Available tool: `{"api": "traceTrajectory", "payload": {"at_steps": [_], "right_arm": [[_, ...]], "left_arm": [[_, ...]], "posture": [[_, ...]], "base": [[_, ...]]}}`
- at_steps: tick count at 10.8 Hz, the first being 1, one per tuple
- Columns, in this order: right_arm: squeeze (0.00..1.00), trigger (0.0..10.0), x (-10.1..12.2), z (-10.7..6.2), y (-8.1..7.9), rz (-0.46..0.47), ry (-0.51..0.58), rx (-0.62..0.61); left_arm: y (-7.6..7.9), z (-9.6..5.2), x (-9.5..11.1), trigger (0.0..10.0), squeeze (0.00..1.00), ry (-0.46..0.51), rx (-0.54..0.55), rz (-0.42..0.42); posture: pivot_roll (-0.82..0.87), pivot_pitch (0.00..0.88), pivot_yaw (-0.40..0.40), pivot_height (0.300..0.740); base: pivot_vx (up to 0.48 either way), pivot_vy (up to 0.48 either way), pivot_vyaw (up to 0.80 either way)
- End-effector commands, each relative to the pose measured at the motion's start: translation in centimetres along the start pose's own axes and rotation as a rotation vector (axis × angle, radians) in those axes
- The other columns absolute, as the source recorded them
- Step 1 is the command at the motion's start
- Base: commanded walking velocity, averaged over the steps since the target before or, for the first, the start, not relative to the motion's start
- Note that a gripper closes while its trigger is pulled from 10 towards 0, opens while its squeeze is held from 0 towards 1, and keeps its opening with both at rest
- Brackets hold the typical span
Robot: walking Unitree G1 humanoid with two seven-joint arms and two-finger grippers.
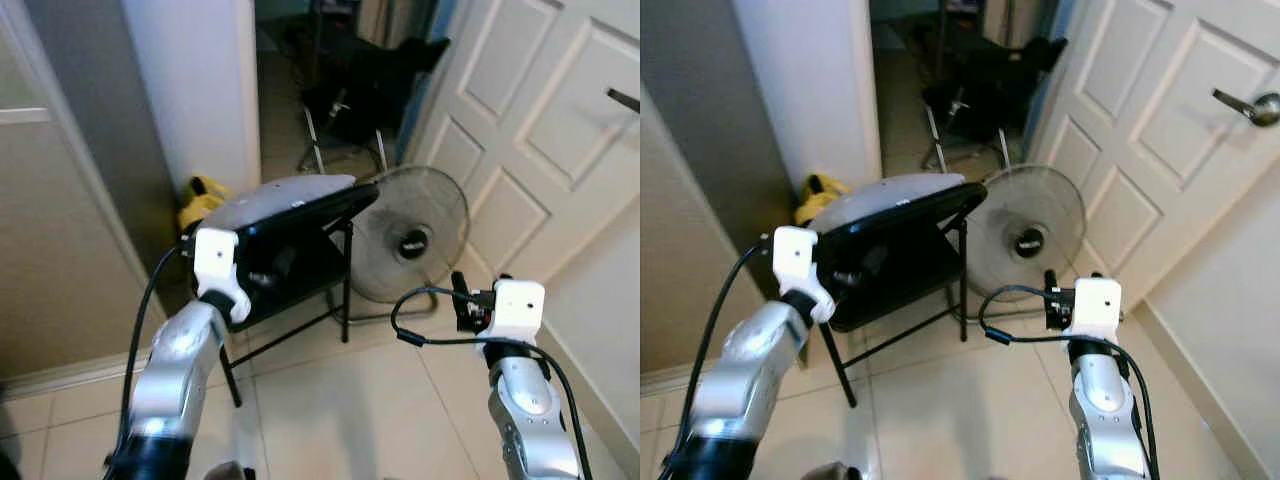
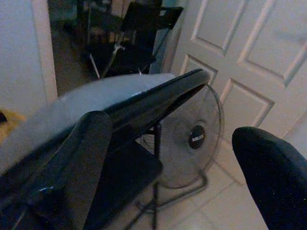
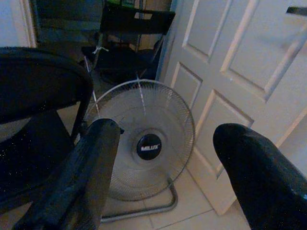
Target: Clean up the room
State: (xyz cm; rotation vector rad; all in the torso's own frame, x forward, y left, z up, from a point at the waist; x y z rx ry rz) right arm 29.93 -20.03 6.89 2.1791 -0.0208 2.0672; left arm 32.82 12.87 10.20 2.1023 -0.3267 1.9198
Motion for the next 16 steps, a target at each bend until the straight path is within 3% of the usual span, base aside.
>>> {"api": "traceTrajectory", "payload": {"at_steps": [1, 2, 3, 4, 5, 7, 8, 10, 11, 12, 13, 16], "right_arm": [[0.00, 10.0, 0.2, -0.2, 0.4, -0.019, 0.001, 0.004], [0.00, 10.0, 0.4, -0.2, 0.7, -0.022, 0.008, -0.007], [0.00, 10.0, 3.0, 0.1, 1.9, -0.039, 0.123, -0.062], [1.00, 10.0, 3.8, 0.3, 1.9, 0.039, 0.146, -0.064], [1.00, 10.0, 3.5, 0.5, 1.8, 0.063, 0.127, -0.062], [1.00, 10.0, 2.7, 1.0, 0.8, 0.024, 0.064, -0.018], [1.00, 10.0, 2.7, 1.1, 0.8, 0.013, 0.064, -0.015], [1.00, 10.0, 2.6, 1.2, 1.0, 0.076, 0.064, -0.010], [1.00, 10.0, 2.4, 1.4, 0.9, 0.081, 0.052, -0.013], [1.00, 10.0, 1.9, 1.7, 1.0, 0.052, 0.023, -0.022], [0.00, 10.0, 1.6, 1.8, 0.9, 0.037, 0.008, -0.019], [0.00, 10.0, 1.5, 2.0, 0.6, 0.033, 0.004, -0.002]], "left_arm": [[0.3, -0.1, 1.2, 10.0, 0.00, 0.048, -0.004, 0.052], [-0.1, -0.3, 1.7, 10.0, 0.00, 0.059, 0.025, 0.063], [-1.0, 0.2, 3.5, 10.0, 0.00, 0.096, 0.102, 0.143], [-1.2, 0.7, 3.5, 10.0, 1.00, 0.097, 0.116, 0.081], [-1.1, 1.1, 2.3, 10.0, 1.00, 0.043, 0.105, 0.117], [-2.6, 1.6, 0.4, 10.0, 1.00, -0.020, 0.183, -0.021], [-2.4, 1.5, -0.6, 10.0, 1.00, -0.051, 0.185, -0.049], [-1.9, 1.9, -0.4, 10.0, 1.00, -0.042, 0.170, -0.061], [-1.6, 2.3, 0.1, 10.0, 1.00, -0.025, 0.151, -0.029], [-1.6, 2.6, 0.4, 10.0, 0.00, -0.028, 0.146, 0.053], [-1.5, 2.7, 0.8, 10.0, 0.00, -0.011, 0.132, 0.069], [-1.6, 2.6, 0.8, 10.0, 0.00, 0.002, 0.126, 0.043]], "posture": [[-0.02, 0.000, -0.073, 0.740], [-0.02, 0.000, -0.075, 0.740], [-0.02, 0.000, -0.075, 0.740], [-0.03, 0.000, -0.070, 0.740], [-0.03, 0.000, -0.067, 0.740], [-0.04, 0.000, -0.058, 0.740], [-0.04, 0.000, -0.060, 0.740], [-0.04, 0.000, -0.062, 0.740], [-0.04, 0.000, -0.059, 0.740], [-0.04, 0.000, -0.060, 0.740], [-0.04, 0.000, -0.059, 0.740], [-0.04, 0.000, -0.056, 0.740]], "base": [[0.000, 0.000, 0.00], [0.000, 0.000, 0.00], [0.000, 0.000, 0.00], [0.000, 0.000, 0.00], [0.000, 0.000, 0.00], [0.000, 0.000, 0.00], [0.000, 0.000, 0.00], [0.000, 0.000, 0.00], [0.000, 0.000, 0.00], [0.000, 0.000, 0.00], [0.000, 0.000, 0.00], [0.000, -0.320, 0.00]]}}
Point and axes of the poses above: a point about 5 cm out from each wrist's last joint towards the gripper, its own z axis pointing out of the wrist towards the gripper, its own x axis along the axis of the wrist's last joint, y = z × x, the point moved 5 cm from there along z, pointing out of the wrist towards the gripper, and after that the axes turned 1 degree about z, right-handed, at the moved point
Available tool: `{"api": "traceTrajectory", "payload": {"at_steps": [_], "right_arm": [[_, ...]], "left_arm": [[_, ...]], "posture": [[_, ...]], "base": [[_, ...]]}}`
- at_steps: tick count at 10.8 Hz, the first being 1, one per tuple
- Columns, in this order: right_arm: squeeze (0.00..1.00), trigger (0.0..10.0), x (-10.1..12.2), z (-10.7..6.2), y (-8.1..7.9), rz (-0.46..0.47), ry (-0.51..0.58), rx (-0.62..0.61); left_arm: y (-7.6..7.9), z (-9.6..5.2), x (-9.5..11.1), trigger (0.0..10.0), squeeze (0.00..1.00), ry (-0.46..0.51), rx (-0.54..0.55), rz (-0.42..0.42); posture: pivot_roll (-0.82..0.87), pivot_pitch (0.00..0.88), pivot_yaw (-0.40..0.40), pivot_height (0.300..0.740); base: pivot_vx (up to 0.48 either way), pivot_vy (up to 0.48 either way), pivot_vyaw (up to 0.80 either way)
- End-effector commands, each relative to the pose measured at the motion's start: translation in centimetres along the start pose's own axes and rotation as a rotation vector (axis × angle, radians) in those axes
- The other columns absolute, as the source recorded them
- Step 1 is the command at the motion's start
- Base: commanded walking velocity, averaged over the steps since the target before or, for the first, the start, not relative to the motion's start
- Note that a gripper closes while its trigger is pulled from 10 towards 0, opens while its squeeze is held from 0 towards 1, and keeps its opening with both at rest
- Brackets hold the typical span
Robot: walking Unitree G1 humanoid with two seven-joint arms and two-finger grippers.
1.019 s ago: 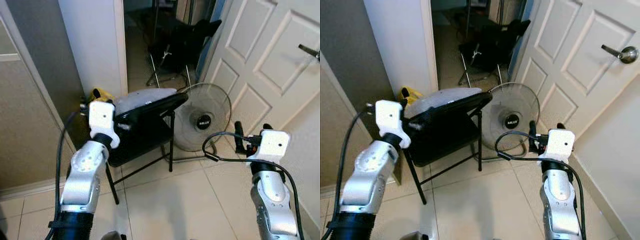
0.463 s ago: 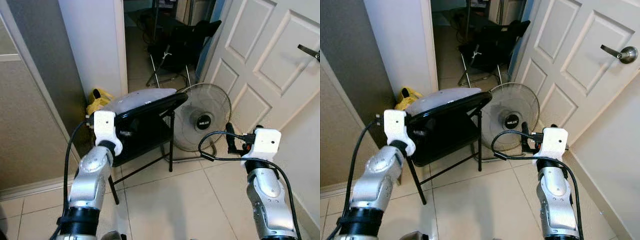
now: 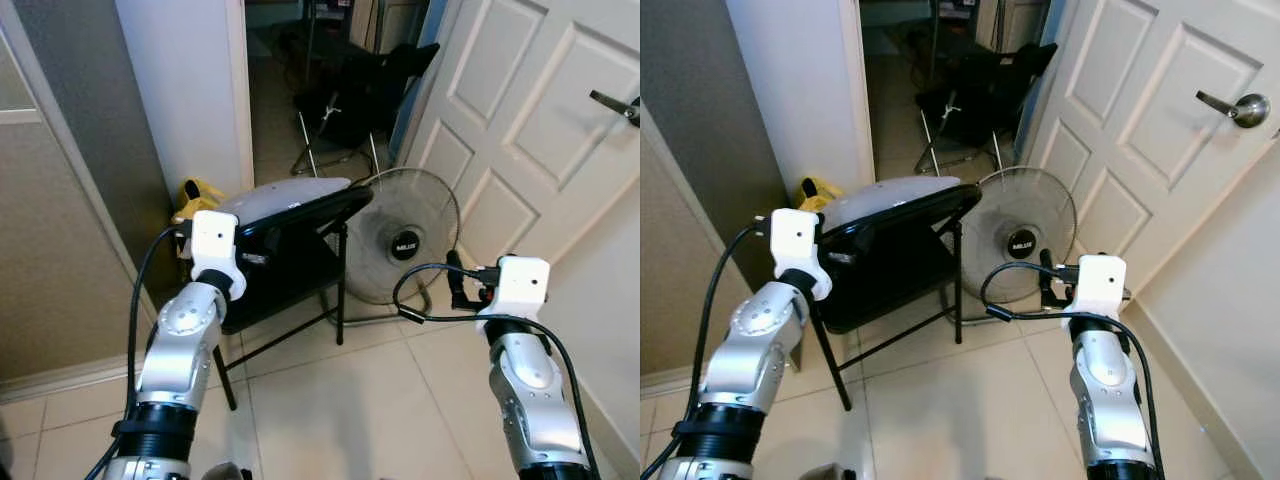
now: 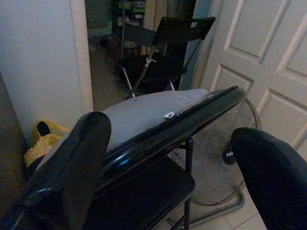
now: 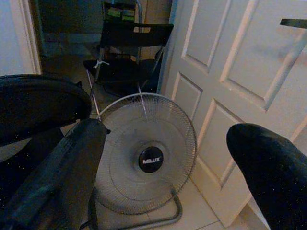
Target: Clean up the room
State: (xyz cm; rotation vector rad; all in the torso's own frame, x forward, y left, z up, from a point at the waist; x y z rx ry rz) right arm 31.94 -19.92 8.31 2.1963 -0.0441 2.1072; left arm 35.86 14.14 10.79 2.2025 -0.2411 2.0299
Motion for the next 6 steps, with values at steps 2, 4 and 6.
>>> {"api": "traceTrajectory", "payload": {"at_steps": [2, 4, 6], "right_arm": [[0.00, 10.0, -0.5, 0.2, 0.9, -0.011, -0.025, -0.021], [0.00, 10.0, -0.9, 0.2, 1.1, 0.005, -0.033, -0.036], [0.00, 10.0, -1.3, 0.2, 1.0, 0.015, -0.043, -0.035]], "left_arm": [[1.0, 0.1, -0.6, 10.0, 0.00, -0.009, -0.032, -0.029], [0.8, 0.1, -1.2, 10.0, 0.00, -0.028, -0.016, -0.068], [0.7, 0.3, -1.8, 10.0, 0.00, -0.045, -0.003, -0.077]], "posture": [[-0.04, 0.000, -0.054, 0.740], [-0.04, 0.000, -0.050, 0.740], [-0.04, 0.000, -0.045, 0.740]], "base": [[0.000, -0.480, 0.00], [0.000, -0.480, 0.00], [0.000, -0.240, 0.00]]}}
Point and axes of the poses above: a point about 5 cm out from each wrist's last joint towards the gripper, its own z axis pointing out of the wrist towards the gripper, its own x axis along the axis of the wrist's last joint, y = z × x, the point moved 5 cm from there along z, pointing out of the wrist towards the gripper, and after that the axes turned 1 degree about z, right-handed, at the moved point
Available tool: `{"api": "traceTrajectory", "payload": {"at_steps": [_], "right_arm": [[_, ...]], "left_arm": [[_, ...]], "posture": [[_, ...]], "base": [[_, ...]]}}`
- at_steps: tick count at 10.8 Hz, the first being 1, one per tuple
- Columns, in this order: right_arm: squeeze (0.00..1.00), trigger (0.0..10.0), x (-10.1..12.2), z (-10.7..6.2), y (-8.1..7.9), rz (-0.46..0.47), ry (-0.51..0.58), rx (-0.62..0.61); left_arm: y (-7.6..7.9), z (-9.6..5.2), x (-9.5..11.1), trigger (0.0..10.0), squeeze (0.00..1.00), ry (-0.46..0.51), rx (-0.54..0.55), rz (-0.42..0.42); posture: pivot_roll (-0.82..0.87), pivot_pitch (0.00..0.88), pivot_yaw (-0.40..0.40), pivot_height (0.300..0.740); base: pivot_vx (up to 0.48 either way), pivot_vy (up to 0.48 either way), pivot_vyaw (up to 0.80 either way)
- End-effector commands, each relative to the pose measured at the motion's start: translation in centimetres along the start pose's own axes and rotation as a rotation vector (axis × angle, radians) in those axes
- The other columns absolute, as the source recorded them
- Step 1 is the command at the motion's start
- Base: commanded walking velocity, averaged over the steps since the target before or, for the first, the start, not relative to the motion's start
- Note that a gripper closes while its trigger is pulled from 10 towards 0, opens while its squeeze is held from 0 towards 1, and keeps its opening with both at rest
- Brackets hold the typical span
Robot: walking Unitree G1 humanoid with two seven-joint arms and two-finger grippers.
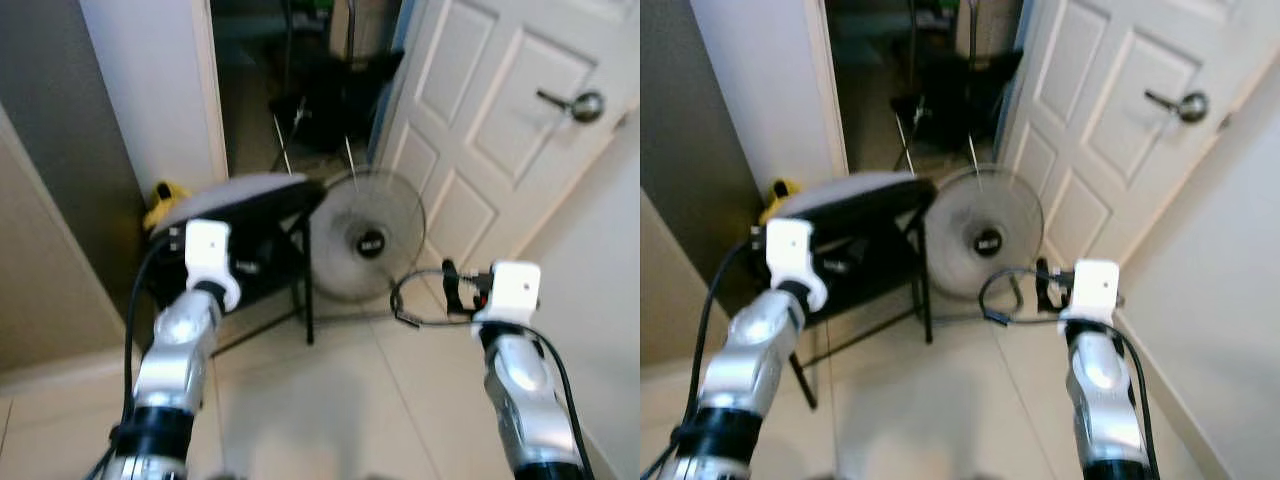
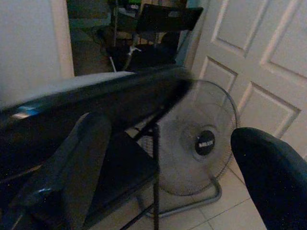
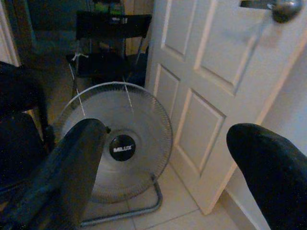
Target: Clean up the room
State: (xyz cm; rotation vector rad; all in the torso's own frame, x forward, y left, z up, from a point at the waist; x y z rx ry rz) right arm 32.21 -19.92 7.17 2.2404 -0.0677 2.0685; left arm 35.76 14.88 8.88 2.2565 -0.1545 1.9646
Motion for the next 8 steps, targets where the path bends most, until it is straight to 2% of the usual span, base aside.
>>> {"api": "traceTrajectory", "payload": {"at_steps": [1, 4, 7, 8], "right_arm": [[0.00, 10.0, -0.4, -0.1, 1.1, -0.001, -0.011, -0.026], [0.00, 10.0, -1.1, 0.0, 1.2, -0.005, -0.038, -0.024], [0.00, 10.0, -1.3, 0.3, 0.5, 0.011, -0.046, 0.006], [0.00, 10.0, -1.7, 0.4, 0.3, 0.032, -0.063, 0.009]], "left_arm": [[1.1, 0.5, 0.1, 10.0, 0.00, 0.004, -0.021, 0.000], [1.3, 0.5, 0.3, 10.0, 0.00, 0.021, -0.024, 0.031], [1.1, 0.4, 0.4, 10.0, 0.00, 0.035, -0.010, 0.028], [1.0, 0.3, 0.4, 10.0, 0.00, 0.043, -0.010, 0.006]], "posture": [[-0.04, 0.000, -0.047, 0.740], [-0.03, 0.000, -0.060, 0.740], [-0.02, 0.000, -0.066, 0.740], [-0.01, 0.000, -0.070, 0.740]], "base": [[0.000, 0.000, 0.00], [0.000, 0.000, 0.78], [0.000, 0.000, 0.74], [-0.255, 0.281, 0.71]]}}
Point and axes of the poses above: a point about 5 cm out from each wrist's last joint towards the gripper, its own z axis pointing out of the wrist towards the gripper, its own x axis along the axis of the wrist's last joint, y = z × x, the point moved 5 cm from there along z, pointing out of the wrist towards the gripper, and after that the axes turned 1 degree about z, right-handed, at the moved point
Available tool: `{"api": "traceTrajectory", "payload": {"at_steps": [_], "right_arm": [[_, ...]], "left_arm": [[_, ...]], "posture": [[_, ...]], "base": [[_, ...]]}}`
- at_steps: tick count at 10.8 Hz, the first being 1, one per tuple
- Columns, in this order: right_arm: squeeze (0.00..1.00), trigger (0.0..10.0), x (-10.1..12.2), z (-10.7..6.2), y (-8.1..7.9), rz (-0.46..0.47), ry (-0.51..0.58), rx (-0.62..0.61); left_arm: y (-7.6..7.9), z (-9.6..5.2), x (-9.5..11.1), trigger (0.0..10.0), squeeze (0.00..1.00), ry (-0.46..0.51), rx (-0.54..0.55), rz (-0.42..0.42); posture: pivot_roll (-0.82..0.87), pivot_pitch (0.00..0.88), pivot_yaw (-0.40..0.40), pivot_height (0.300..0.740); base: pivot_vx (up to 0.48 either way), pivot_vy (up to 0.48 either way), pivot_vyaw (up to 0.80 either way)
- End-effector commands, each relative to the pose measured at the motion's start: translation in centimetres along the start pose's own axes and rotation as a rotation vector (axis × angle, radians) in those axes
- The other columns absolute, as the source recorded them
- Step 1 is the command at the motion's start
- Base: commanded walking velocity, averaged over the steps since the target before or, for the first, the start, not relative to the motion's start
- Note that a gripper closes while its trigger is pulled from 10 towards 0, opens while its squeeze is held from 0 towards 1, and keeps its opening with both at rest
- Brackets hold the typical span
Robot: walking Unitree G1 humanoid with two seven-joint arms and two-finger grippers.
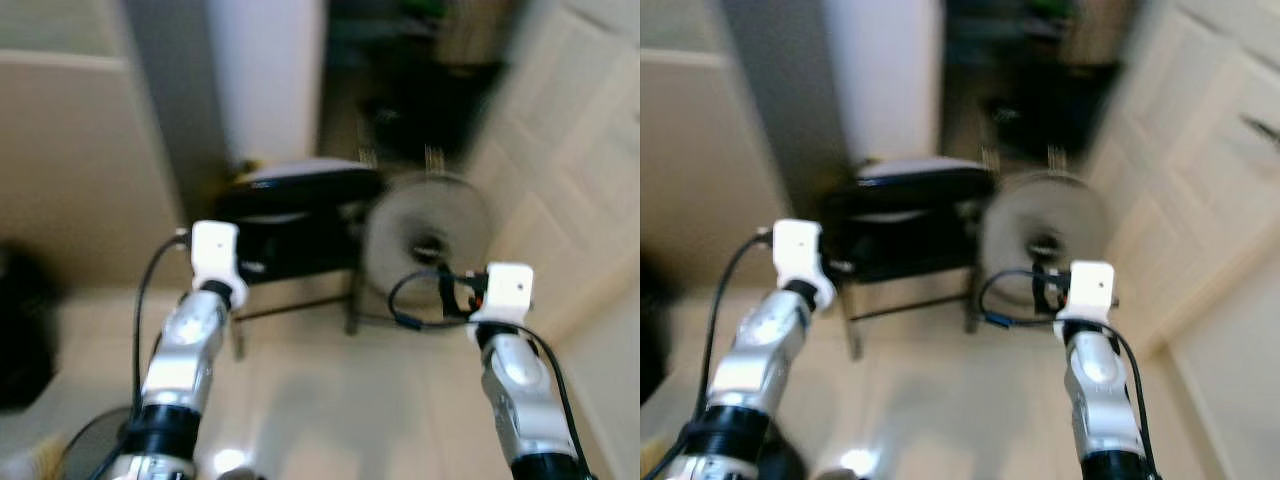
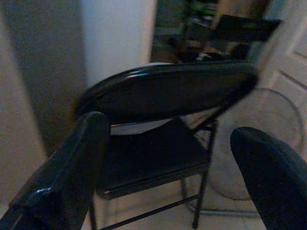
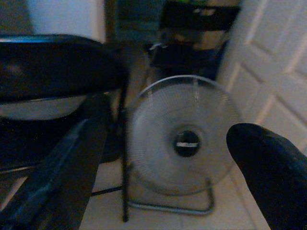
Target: Clean up the room
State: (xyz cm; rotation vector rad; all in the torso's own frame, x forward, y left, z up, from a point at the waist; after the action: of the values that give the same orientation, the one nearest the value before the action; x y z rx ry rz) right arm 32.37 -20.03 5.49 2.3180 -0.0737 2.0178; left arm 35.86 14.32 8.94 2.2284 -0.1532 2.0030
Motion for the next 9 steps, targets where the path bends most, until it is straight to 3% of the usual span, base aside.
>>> {"api": "traceTrajectory", "payload": {"at_steps": [1, 4, 6, 7, 9], "right_arm": [[0.00, 10.0, -0.1, 0.2, 0.3, 0.024, -0.007, -0.005], [0.00, 10.0, 0.2, 0.4, 0.7, 0.047, 0.016, -0.024], [0.00, 10.0, 0.4, 0.5, 0.5, 0.039, 0.033, -0.010], [0.00, 10.0, 0.4, 0.6, 0.5, 0.043, 0.032, -0.006], [0.00, 10.0, 0.4, 0.8, 0.1, 0.039, 0.033, 0.013]], "left_arm": [[0.5, 0.0, 0.5, 10.0, 0.00, 0.024, -0.014, -0.023], [-0.1, -0.4, 0.2, 10.0, 0.00, 0.018, 0.037, -0.010], [-1.3, -1.3, -1.2, 10.0, 0.00, -0.011, 0.153, -0.027], [-1.4, -1.5, -1.4, 10.0, 0.00, -0.017, 0.159, -0.029], [-0.8, -1.2, -0.4, 10.0, 0.00, 0.013, 0.122, -0.005]], "posture": [[0.00, 0.000, -0.073, 0.740], [0.01, 0.000, -0.080, 0.740], [0.01, 0.000, -0.084, 0.740], [0.02, 0.000, -0.087, 0.740], [0.03, 0.000, -0.092, 0.740]], "base": [[0.000, 0.424, 0.69], [-0.280, 0.393, 0.69], [-0.354, 0.328, 0.68], [-0.394, 0.277, 0.68], [0.000, 0.000, 0.68]]}}
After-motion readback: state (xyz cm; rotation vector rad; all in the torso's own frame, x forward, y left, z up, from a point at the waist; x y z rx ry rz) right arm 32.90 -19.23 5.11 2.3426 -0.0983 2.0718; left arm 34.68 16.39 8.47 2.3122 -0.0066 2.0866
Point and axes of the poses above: a point about 5 cm out from each wrist's last joint towards the gripper, its own z axis pointing out of the wrist towards the gripper, its own x axis along the axis of the wrist's last joint, y = z × x, the point moved 5 cm from there along z, pointing out of the wrist towards the gripper, and after that the axes turned 1 degree about z, right-handed, at the moved point
